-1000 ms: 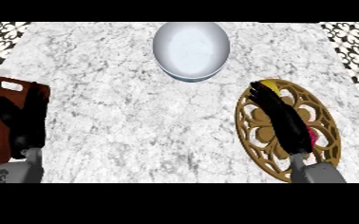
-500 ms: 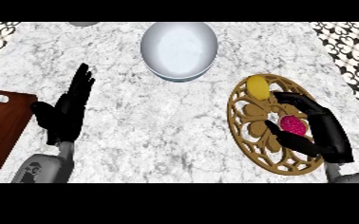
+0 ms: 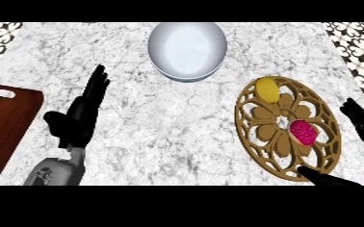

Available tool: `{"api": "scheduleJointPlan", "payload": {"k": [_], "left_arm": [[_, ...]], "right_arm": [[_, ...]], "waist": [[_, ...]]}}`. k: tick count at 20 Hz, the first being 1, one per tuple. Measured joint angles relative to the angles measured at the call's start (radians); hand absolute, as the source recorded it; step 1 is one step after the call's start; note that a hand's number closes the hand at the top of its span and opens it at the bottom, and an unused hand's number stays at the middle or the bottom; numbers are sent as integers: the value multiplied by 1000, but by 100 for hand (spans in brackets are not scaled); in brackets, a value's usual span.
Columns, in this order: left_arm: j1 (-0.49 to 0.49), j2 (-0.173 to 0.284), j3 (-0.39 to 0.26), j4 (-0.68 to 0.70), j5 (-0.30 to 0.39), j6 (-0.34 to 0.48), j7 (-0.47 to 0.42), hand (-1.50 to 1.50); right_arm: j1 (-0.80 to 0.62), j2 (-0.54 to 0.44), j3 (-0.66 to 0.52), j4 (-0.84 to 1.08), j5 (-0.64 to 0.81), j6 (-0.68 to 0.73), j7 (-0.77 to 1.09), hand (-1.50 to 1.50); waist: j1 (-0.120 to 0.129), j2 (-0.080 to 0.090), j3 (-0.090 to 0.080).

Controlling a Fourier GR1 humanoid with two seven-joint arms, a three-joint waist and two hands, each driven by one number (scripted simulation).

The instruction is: Pick the cupcake from the placemat and place it in the bowl

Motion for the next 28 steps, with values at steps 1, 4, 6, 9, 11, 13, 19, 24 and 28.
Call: {"api": "scheduleJointPlan", "payload": {"k": [1, 4, 6, 9, 11, 13, 19, 24, 28], "left_arm": [[-8, 2, 9, 10, 4, -7, -1, 0], [0, -11, -5, -9, -14, -3, 9, 0], [-9, -23, -10, 1, -28, 0, 9, 0], [6, -32, -16, -15, -39, -1, 8, 0], [6, -31, -9, -5, -38, -12, -2, 0], [-1, -35, -3, 2, -36, -19, -3, 0], [-2, -43, -3, -35, -54, -18, 44, 0], [-19, -66, 27, 12, -63, -44, 16, 0], [-2, -79, 37, 1, -76, -64, 18, 0]], "right_arm": [[5, -25, -19, -34, 8, -8, 49, -150], [26, -85, -70, -117, 31, -19, 187, -150], [17, -125, -97, -159, 27, -3, 290, -150], [-10, -173, -118, -174, 12, 41, 421, -150], [-29, -211, -127, -183, 0, 73, 513, -150], [-46, -236, -119, -163, -4, 109, 575, -150], [-103, -251, -46, -125, 39, 185, 735, -150], [-109, -208, -56, -65, 64, 276, 723, -150], [-67, -160, -102, -55, 73, 345, 678, -150]], "waist": [[2, 1, 0], [9, 2, 0], [13, 3, -1], [20, 4, 0], [23, 5, -1], [25, 6, 0], [30, 6, 0], [25, 6, 1], [22, 5, 1]]}}
